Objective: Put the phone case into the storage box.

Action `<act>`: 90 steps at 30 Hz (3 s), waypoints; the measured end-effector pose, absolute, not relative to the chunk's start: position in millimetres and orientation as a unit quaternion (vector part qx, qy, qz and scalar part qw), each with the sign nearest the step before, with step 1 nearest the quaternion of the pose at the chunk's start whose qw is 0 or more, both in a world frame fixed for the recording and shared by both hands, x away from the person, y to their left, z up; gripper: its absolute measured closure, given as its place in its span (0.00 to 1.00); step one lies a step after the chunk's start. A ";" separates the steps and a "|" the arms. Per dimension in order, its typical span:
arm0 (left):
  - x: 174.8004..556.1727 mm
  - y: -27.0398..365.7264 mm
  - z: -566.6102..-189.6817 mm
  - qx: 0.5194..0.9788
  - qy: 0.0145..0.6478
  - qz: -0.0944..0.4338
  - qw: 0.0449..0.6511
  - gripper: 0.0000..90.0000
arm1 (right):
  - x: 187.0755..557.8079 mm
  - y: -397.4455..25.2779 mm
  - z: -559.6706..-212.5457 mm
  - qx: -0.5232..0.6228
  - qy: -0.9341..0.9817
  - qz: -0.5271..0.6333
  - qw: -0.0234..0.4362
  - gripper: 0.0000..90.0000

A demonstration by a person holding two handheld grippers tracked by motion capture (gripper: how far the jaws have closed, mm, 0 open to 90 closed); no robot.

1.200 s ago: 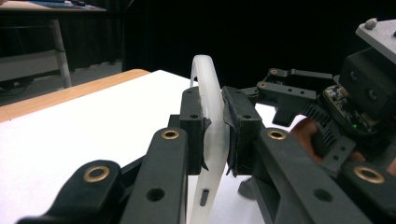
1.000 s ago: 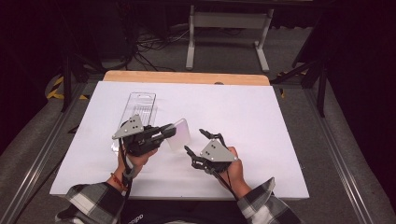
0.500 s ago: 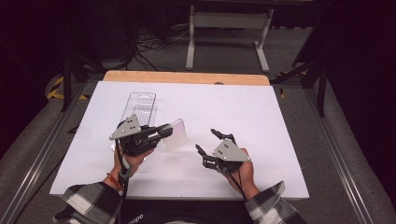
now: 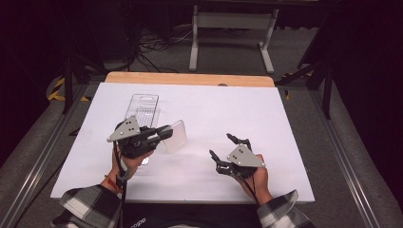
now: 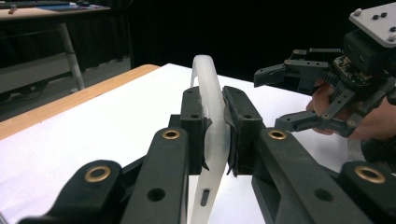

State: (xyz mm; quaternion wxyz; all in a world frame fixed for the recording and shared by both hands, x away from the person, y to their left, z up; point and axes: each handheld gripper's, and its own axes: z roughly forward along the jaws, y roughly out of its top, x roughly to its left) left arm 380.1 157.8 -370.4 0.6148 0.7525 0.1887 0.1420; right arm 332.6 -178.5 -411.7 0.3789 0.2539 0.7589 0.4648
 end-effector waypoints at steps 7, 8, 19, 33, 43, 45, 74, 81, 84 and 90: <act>380.5 162.5 -368.6 0.750 0.191 0.148 0.616 0.88 | 332.0 -186.0 -414.0 0.262 0.762 0.458 0.376 0.26; 380.4 164.0 -367.7 0.754 0.190 0.146 0.612 0.88 | 332.1 -187.3 -414.3 0.262 0.763 0.459 0.372 0.25; 381.5 170.7 -361.4 0.751 0.186 0.153 0.615 0.88 | 333.0 -199.2 -414.6 0.284 0.756 0.462 0.367 0.21; 383.6 171.8 -357.0 0.757 0.177 0.158 0.609 0.88 | 337.1 -202.4 -415.2 0.288 0.752 0.459 0.376 0.21; 382.7 182.1 -351.6 0.751 0.179 0.167 0.613 0.88 | 337.6 -202.6 -415.3 0.286 0.753 0.459 0.375 0.22; 382.1 186.0 -349.8 0.750 0.178 0.171 0.614 0.88 | 337.8 -202.4 -415.4 0.285 0.754 0.458 0.375 0.22; 382.1 219.2 -340.0 0.734 0.196 0.196 0.620 0.88 | 338.3 -202.7 -415.6 0.288 0.754 0.457 0.374 0.22; 381.4 228.1 -337.1 0.730 0.202 0.206 0.619 0.88 | 338.5 -202.5 -415.8 0.287 0.755 0.457 0.373 0.22; 381.1 231.9 -336.1 0.730 0.206 0.209 0.618 0.88 | 338.5 -202.4 -415.9 0.287 0.755 0.456 0.373 0.22; 380.5 237.1 -334.4 0.728 0.209 0.214 0.616 0.88 | 338.4 -202.5 -415.9 0.288 0.755 0.457 0.372 0.22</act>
